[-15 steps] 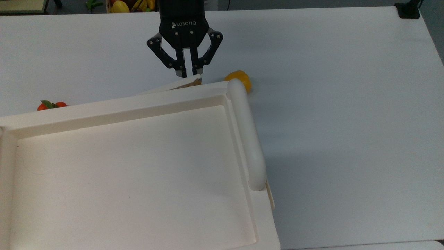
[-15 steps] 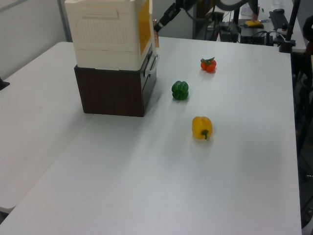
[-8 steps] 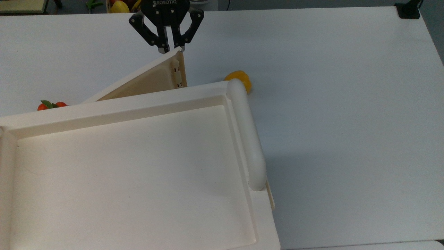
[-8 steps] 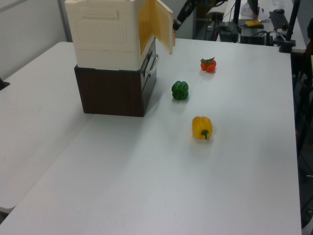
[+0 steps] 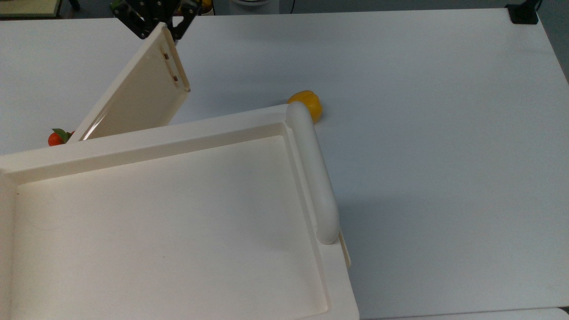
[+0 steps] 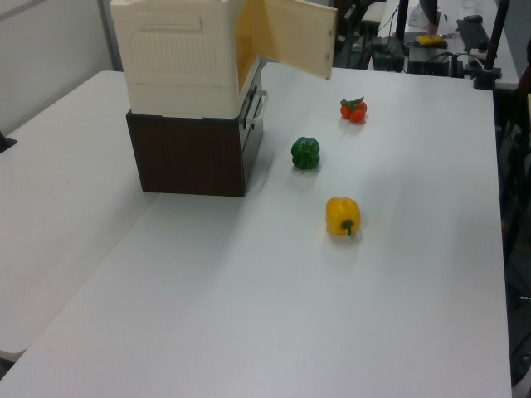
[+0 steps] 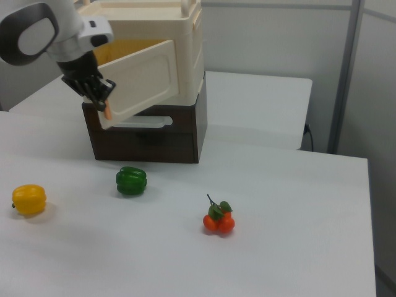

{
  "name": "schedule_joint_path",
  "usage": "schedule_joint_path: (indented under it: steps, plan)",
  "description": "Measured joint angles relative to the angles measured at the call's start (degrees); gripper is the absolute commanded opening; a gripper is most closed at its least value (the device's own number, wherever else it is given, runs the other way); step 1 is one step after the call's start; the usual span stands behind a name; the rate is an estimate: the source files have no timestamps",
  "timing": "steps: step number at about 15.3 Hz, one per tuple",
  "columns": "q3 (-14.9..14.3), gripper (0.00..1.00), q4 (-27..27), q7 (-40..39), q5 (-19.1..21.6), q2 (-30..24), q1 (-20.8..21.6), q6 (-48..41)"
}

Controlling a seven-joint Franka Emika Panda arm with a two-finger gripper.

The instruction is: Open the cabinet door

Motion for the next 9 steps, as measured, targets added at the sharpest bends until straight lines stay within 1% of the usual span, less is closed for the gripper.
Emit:
schedule_joint_path:
  steps: [1,2,3,6,7,9]
  plan:
    - [-1.08,0.41,-0.08,-0.8,0.47,-0.21,-0.42,-0.18]
    - [-2.18,0.55,-0.12,-1.85,0.89,-0.32,-0.85,-0.85]
    - [-3.23,0.67,-0.11,-2.95,1.08,-0.39,-1.31,-1.92]
    - [-6.7,0.88,-0.02,-6.22,1.22,-0.94,-1.89,-5.32]
    - [-7.82,1.0,0.0,-7.02,1.24,-1.33,-2.0,-5.97]
    - [-9.28,1.0,0.03,-7.73,1.27,-2.36,-2.46,-7.16]
